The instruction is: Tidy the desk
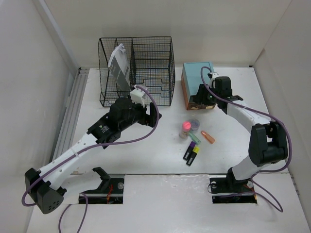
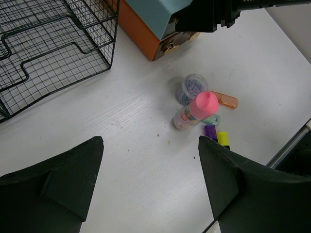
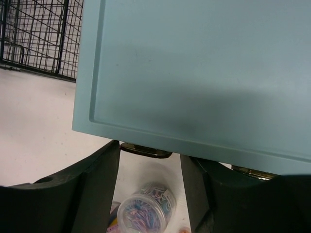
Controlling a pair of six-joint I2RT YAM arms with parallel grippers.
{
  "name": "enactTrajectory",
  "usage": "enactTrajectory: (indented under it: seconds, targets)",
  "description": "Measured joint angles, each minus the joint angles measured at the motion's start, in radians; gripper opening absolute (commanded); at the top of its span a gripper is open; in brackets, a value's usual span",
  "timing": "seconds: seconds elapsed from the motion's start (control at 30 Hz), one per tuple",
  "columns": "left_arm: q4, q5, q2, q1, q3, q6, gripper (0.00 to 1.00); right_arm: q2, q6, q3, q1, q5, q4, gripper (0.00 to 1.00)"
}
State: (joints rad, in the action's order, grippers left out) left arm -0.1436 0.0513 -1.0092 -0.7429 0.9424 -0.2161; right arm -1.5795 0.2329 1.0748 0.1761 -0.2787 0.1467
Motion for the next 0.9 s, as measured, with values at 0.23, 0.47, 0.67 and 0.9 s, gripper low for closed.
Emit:
enactTrajectory:
  seconds: [0.23, 0.47, 0.67, 0.9]
  targets:
    - [0.005, 0.0, 0.001, 0.0, 0.0, -0.001, 0.76, 0.0, 0.026, -0.005, 0.017, 0.048, -0.009, 0.52]
    - [0.006, 0.0, 0.001, 0.0, 0.0, -0.001, 0.76, 0.0, 0.052, -0.007, 0.03, 0.087, -0.014, 0.39]
    - [0.006, -0.001, 0.001, 0.0, -0.001, -0.001, 0.76, 0.002, 0.059, -0.01, 0.035, 0.099, -0.018, 0.29]
    - [0.012, 0.0, 0.002, 0.0, -0.002, -0.001, 0.76, 0.05, 0.055, -0.069, 0.037, 0.096, -0.043, 0.24]
